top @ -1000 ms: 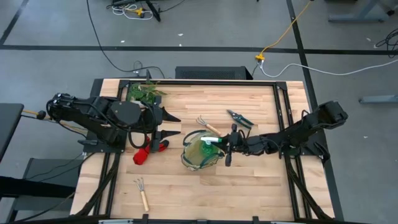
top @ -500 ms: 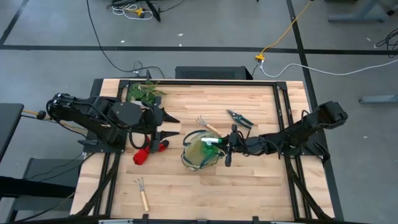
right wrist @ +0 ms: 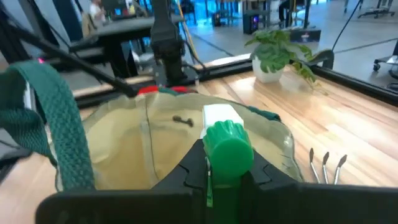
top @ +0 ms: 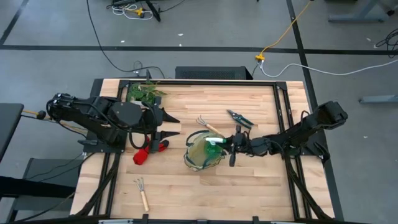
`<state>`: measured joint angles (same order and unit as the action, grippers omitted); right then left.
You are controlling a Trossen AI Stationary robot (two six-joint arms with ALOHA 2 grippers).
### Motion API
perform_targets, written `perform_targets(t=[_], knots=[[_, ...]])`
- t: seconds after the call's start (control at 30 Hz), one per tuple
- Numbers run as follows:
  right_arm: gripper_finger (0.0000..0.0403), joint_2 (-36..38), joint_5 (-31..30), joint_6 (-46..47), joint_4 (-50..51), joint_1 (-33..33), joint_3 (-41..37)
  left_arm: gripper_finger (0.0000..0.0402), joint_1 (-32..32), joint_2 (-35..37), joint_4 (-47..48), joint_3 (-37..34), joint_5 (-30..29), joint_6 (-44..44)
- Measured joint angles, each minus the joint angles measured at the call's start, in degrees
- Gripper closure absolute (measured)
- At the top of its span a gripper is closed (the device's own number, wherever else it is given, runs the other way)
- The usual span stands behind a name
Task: Pick & Place Garden tools in Gardening bag
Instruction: Put the green spray bottle into the green gardening bag
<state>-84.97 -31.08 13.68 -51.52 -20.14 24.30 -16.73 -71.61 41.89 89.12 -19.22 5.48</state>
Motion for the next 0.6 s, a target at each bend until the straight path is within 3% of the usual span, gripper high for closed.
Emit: perform_targets(t=[0.43, 0.6], knots=[[0.0369, 0.01, 0.03, -0.60, -0.59, -0.20, -1.58, 0.0204, 0.00, 0.00, -0.04, 0.00, 0.00, -0.11], [0.0350, 0.01, 0.28, -0.61, -0.59, -0.20, -1.58, 0.0204, 0.00, 0.00, -0.04, 0.00, 0.00, -0.11]])
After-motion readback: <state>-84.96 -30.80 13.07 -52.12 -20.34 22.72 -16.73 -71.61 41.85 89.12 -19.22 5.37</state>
